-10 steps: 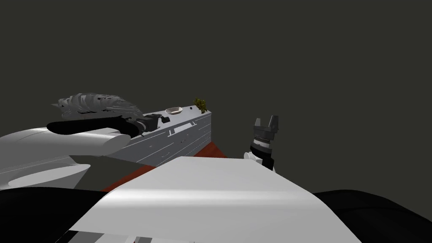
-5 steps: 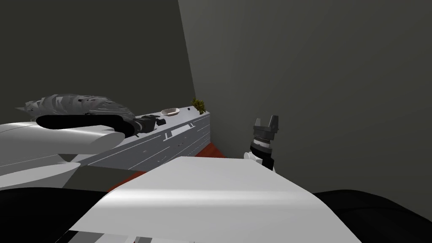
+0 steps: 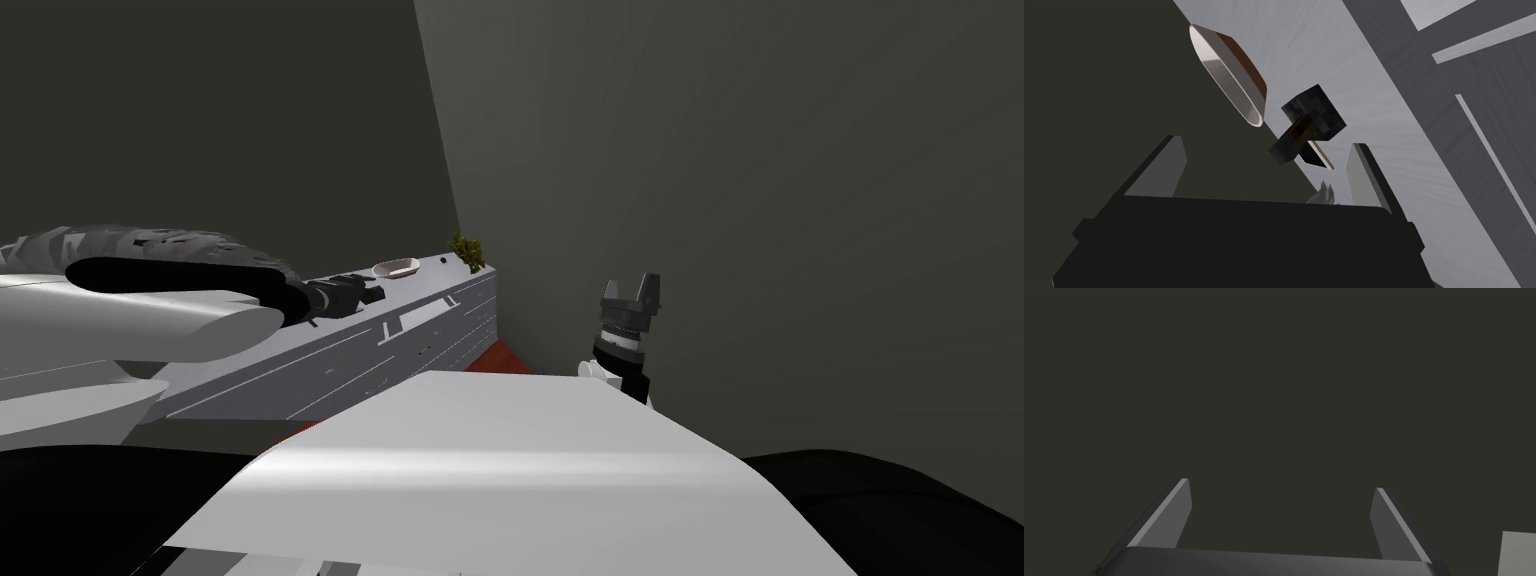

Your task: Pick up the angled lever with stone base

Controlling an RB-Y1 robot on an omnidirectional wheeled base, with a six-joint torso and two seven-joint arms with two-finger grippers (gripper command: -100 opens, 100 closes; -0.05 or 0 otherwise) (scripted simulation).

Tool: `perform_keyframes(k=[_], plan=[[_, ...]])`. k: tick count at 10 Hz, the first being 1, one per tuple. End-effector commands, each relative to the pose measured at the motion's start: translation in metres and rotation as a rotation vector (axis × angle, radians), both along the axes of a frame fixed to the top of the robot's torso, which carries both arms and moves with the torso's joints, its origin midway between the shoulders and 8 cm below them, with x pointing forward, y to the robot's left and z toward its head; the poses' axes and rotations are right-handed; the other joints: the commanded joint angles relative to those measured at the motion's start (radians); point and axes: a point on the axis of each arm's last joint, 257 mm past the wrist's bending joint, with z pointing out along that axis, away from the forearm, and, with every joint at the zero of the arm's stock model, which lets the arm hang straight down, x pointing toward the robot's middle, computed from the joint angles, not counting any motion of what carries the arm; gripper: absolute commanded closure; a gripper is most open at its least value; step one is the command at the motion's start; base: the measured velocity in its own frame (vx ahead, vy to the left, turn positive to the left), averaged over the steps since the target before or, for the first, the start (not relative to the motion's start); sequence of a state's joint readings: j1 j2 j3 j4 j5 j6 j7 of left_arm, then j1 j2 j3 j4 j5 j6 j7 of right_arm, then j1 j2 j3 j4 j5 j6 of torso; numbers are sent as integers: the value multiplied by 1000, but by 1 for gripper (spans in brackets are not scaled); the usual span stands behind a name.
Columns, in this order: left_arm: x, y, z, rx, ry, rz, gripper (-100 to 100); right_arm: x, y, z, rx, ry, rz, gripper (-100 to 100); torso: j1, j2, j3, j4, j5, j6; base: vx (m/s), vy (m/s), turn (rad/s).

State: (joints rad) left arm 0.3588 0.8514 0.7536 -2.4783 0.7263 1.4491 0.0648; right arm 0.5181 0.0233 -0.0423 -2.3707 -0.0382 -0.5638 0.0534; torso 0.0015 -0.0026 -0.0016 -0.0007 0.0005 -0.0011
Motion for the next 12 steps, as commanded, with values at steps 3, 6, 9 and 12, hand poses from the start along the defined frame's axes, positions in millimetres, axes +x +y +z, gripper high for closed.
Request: perform_keyframes(k=[3,6,9,12], plan=[[-13,5,-4,5,67,23,-100,0,0,0,0,0,0,0,1,-1,-1,0,0,0,62,16,-33],[-27,9,-3,17,138,41,-100,0,0,0,0,0,0,0,1,0,0,0,0,0,64,23,-51],[-42,13,-8,21,206,68,-100,0,0,0,0,0,0,0,2,-2,-1,0,1,0,78,37,-25],[-58,16,-8,32,273,88,-100,0,0,0,0,0,0,0,1,-1,0,0,0,0,65,27,-25]])
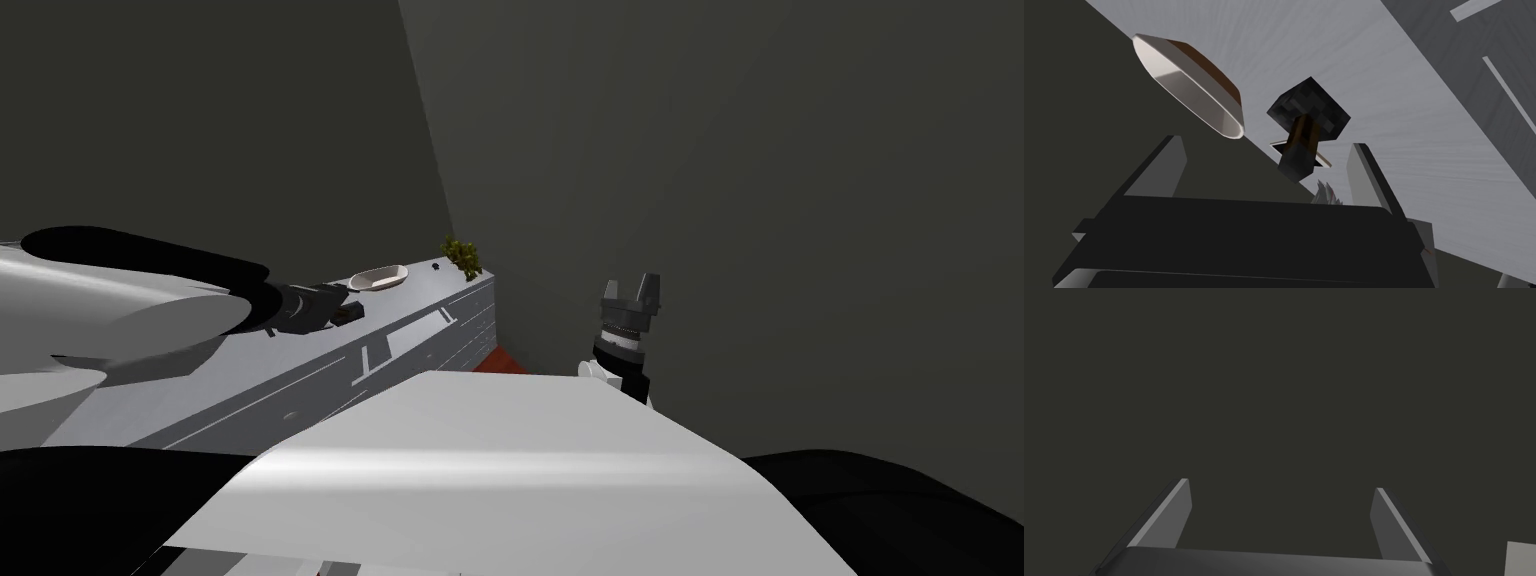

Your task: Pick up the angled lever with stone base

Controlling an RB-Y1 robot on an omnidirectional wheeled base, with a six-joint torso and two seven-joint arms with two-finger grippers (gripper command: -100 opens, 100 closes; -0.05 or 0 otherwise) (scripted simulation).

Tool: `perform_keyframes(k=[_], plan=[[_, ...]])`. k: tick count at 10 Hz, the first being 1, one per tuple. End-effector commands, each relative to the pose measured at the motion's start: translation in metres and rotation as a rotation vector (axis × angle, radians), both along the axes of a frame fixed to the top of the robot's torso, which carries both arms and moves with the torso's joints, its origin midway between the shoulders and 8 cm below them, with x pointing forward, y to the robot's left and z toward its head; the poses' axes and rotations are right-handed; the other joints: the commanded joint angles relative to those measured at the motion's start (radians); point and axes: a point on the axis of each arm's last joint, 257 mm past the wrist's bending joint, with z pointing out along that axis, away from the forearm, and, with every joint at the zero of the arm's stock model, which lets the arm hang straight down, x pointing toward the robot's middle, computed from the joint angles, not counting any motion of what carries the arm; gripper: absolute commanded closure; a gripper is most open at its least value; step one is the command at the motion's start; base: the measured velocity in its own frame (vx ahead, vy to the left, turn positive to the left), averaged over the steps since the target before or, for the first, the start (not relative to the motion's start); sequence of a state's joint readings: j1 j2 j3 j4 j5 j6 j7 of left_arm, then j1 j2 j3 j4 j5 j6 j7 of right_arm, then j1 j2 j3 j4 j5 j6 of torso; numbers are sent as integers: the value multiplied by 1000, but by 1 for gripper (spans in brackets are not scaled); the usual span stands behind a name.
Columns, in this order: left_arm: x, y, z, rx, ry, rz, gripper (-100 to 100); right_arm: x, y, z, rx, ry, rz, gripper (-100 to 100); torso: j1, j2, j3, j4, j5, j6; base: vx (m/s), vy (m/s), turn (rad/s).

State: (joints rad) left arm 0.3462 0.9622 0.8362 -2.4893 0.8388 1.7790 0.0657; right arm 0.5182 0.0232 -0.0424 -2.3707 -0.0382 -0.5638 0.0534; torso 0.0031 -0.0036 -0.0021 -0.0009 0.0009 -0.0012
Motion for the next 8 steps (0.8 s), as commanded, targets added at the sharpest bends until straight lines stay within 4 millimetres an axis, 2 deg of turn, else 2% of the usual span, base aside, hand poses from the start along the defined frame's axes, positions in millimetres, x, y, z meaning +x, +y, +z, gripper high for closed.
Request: perform_keyframes(k=[1,8], plan=[[-9,2,-3,2,34,15,-100,0,0,0,0,0,0,0,0,0,0,0,0,0,59,36,-16],[-45,10,-9,18,176,73,-100,0,0,0,0,0,0,0,2,0,0,0,1,0,56,45,-1]])
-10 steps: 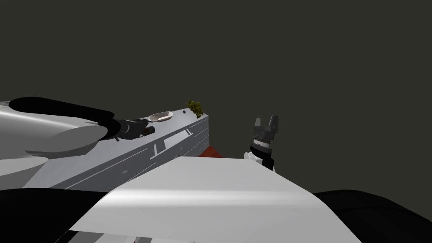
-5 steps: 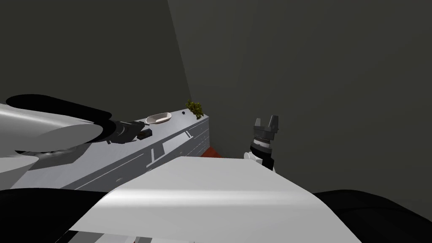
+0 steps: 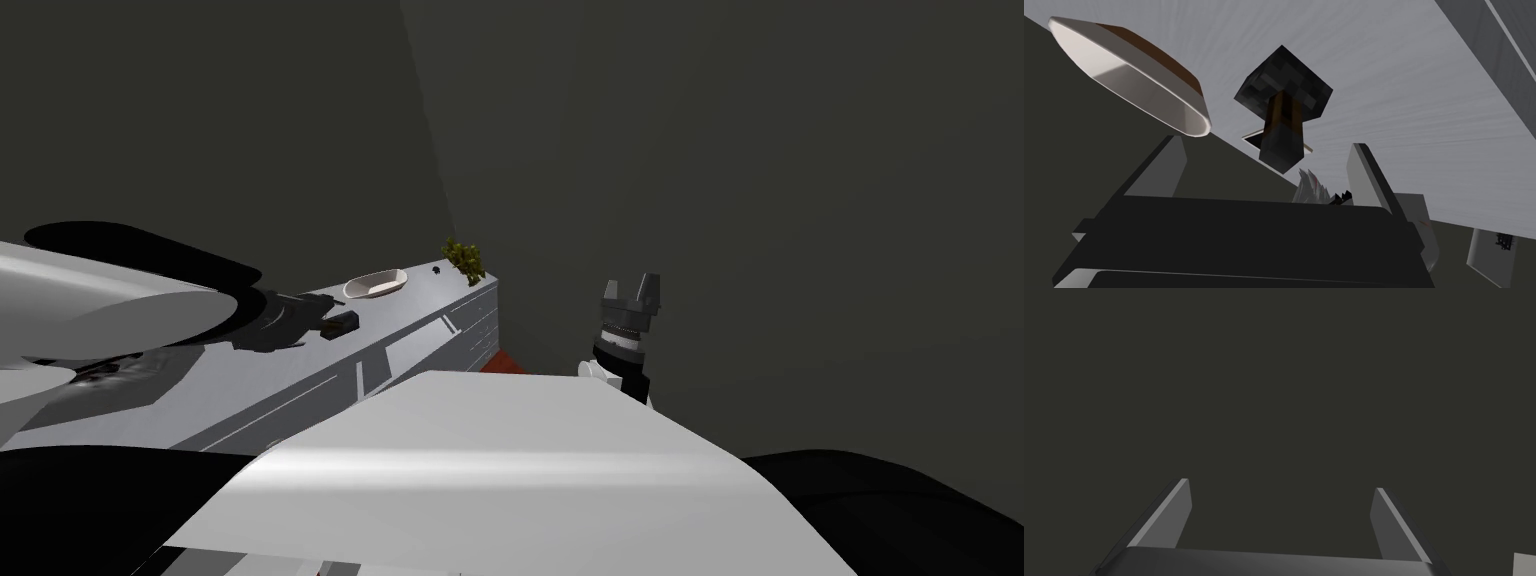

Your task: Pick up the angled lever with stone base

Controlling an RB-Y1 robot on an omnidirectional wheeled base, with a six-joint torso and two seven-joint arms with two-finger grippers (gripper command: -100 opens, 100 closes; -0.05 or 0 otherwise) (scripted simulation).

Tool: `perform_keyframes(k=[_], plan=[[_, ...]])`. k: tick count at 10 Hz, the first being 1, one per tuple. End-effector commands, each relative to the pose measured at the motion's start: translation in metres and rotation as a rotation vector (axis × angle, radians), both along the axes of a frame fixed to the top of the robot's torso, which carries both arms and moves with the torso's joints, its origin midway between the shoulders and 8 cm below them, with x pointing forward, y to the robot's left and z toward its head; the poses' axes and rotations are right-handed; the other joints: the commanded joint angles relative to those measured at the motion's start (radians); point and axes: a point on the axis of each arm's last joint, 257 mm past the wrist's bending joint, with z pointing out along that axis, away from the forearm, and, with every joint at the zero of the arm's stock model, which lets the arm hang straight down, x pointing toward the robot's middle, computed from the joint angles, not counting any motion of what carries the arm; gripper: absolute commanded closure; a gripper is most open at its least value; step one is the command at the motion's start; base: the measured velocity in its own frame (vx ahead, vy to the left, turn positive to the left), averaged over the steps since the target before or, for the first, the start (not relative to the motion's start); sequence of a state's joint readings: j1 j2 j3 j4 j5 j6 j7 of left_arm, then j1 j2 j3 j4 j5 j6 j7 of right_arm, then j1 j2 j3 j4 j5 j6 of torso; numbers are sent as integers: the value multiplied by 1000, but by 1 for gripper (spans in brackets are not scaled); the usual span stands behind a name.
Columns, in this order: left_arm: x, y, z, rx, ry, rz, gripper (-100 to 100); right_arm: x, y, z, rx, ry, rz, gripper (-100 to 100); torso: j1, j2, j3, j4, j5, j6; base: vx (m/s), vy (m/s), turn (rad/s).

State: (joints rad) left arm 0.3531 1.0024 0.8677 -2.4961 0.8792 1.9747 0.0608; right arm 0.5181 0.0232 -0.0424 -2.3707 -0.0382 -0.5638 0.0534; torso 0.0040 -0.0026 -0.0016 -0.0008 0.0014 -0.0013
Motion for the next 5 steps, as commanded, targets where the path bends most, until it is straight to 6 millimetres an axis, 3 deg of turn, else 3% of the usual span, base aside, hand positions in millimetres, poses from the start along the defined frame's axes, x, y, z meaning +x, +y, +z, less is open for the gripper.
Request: perform_keyframes(k=[1,2,3,4,5], plan=[[-8,2,-2,1,26,14,-100,0,0,0,0,0,0,0,0,0,0,0,0,0,40,45,19],[-4,1,-2,1,15,8,-100,0,0,0,0,0,0,0,0,1,0,0,0,0,19,24,4],[-5,1,-2,1,18,10,0,0,0,0,0,0,0,0,-1,2,1,0,0,0,4,5,-1],[-2,5,-9,1,17,12,-100,0,0,0,0,0,0,0,-3,3,2,1,-1,0,4,7,-16],[-1,7,-12,1,17,13,-100,0,0,0,0,0,0,0,-3,3,2,1,-1,0,5,11,-18]])
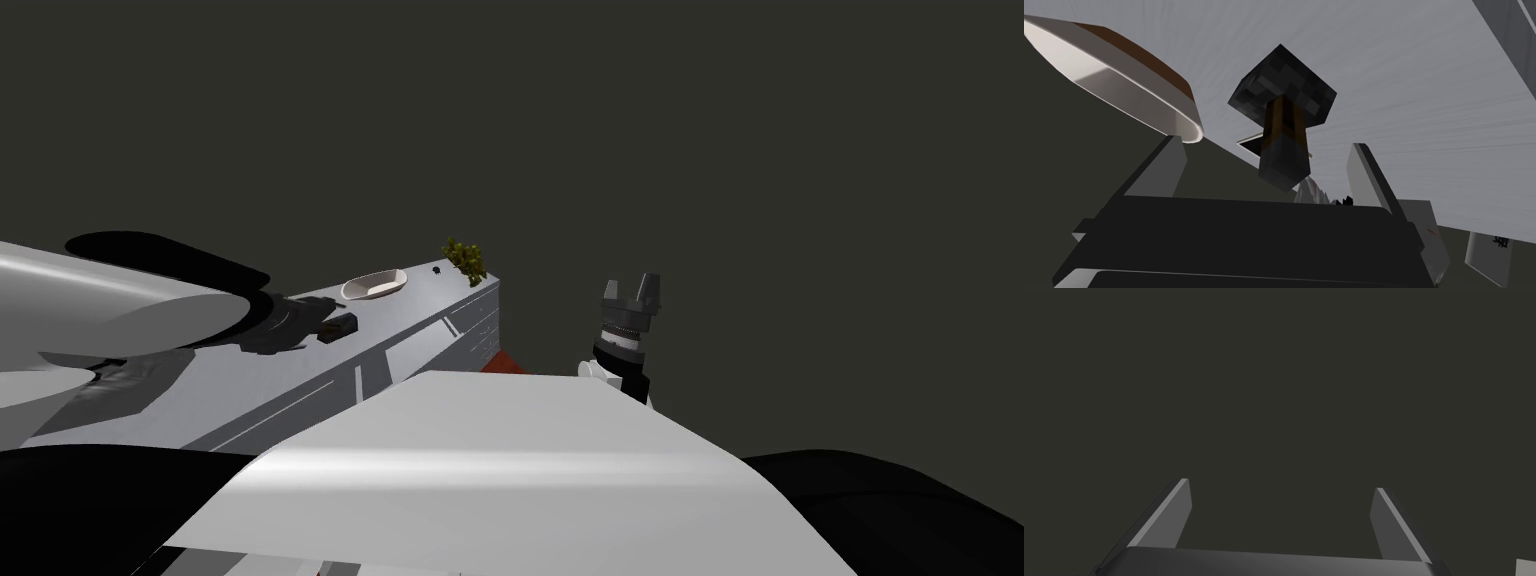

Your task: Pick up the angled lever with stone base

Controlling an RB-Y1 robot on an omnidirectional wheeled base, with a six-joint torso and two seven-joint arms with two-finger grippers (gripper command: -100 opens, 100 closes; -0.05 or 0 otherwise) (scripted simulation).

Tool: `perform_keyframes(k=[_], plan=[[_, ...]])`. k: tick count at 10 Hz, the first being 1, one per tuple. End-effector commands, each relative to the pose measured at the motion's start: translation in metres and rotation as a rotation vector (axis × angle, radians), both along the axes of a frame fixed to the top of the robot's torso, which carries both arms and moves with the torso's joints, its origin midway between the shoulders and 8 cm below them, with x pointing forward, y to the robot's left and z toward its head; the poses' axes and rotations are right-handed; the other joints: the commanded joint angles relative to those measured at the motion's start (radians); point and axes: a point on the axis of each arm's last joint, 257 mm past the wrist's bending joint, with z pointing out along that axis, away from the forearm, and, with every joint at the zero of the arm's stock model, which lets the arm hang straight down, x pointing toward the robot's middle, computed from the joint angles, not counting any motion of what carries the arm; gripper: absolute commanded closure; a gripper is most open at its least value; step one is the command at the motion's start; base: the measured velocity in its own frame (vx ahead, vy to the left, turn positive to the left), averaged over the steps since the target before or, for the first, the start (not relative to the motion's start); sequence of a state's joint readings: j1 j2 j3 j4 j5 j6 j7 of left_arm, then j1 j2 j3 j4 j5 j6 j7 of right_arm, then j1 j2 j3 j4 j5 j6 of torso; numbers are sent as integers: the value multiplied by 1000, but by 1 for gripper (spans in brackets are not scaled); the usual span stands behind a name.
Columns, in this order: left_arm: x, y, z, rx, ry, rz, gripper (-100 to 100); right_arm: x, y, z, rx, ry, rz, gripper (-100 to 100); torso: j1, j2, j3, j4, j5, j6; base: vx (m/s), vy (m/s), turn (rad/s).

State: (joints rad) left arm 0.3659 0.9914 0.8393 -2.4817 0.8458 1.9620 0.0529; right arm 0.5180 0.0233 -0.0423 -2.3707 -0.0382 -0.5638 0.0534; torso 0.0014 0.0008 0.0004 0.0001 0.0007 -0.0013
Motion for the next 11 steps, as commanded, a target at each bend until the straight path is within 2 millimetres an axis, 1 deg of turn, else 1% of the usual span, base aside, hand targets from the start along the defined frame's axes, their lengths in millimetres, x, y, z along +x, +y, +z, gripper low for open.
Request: perform_keyframes(k=[1,2,3,7,8,9,10,11], plan=[[3,4,-6,1,-1,0,-100,0,0,0,0,0,0,0,0,0,0,0,0,0,5,12,-11],[1,2,-4,0,0,1,-100,0,0,0,0,0,0,0,0,0,0,0,0,0,2,5,-2],[2,3,-4,1,-2,0,100,0,0,0,0,0,0,0,0,0,0,0,0,0,0,0,0],[2,3,-4,1,-2,0,100,0,0,0,0,0,0,0,-1,0,0,0,0,0,0,0,0],[2,3,-4,1,-2,0,0,0,0,0,0,0,0,0,-1,0,0,0,0,0,0,0,0],[-1,-1,3,0,-2,-2,100,0,0,0,0,0,0,0,-1,0,0,0,0,0,-5,-7,24],[-3,-3,7,0,-2,-3,100,0,0,0,0,0,0,0,-2,1,1,0,-1,0,-6,-11,20],[-1,-3,4,1,-4,-5,100,0,0,0,0,0,0,0,-3,1,1,0,-1,-1,-3,-6,3]])
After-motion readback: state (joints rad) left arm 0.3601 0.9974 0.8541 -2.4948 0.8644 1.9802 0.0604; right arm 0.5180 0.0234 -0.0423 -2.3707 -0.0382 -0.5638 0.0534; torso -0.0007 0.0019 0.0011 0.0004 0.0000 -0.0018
